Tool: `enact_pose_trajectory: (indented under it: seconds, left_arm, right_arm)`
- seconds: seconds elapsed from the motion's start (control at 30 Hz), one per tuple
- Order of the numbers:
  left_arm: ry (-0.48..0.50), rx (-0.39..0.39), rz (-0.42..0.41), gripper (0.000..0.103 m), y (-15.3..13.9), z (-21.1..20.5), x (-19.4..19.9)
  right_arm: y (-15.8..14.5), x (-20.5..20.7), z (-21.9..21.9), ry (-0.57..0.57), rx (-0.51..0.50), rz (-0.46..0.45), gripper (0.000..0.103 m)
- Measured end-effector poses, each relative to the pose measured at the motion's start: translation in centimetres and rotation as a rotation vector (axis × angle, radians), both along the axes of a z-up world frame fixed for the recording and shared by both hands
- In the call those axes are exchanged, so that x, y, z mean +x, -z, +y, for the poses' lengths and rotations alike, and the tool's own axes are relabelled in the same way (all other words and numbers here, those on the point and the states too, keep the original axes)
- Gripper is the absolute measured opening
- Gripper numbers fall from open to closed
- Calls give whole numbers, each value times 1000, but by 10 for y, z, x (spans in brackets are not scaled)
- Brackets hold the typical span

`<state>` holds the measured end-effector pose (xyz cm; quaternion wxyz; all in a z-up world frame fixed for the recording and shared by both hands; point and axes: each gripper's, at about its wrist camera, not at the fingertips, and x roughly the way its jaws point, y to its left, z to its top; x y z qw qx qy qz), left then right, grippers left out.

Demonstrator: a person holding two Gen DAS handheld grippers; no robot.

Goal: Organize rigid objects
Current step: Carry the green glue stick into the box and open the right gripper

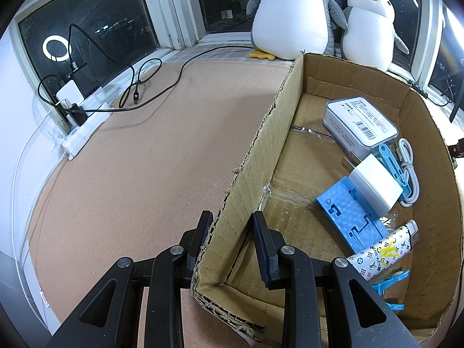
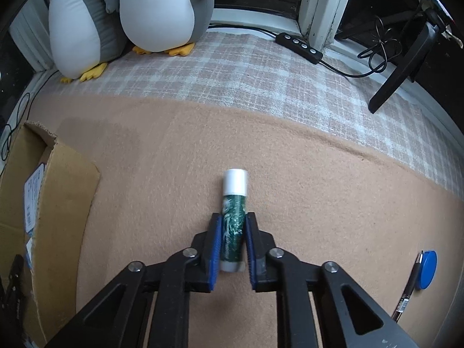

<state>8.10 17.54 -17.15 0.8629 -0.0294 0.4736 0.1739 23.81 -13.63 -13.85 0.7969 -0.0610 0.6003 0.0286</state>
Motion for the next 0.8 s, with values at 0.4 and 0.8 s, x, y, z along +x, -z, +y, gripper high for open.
enact_pose_trajectory:
  seconds: [0.4,0.8]
  left_arm:
    - [0,0,0,29,0,0,0]
    - [0,0,-1,29,0,0,0]
  right_arm:
    - [-14,-46,-3,-42,83,-29,14]
    - [-71,-85,62,-214,147,-132,14]
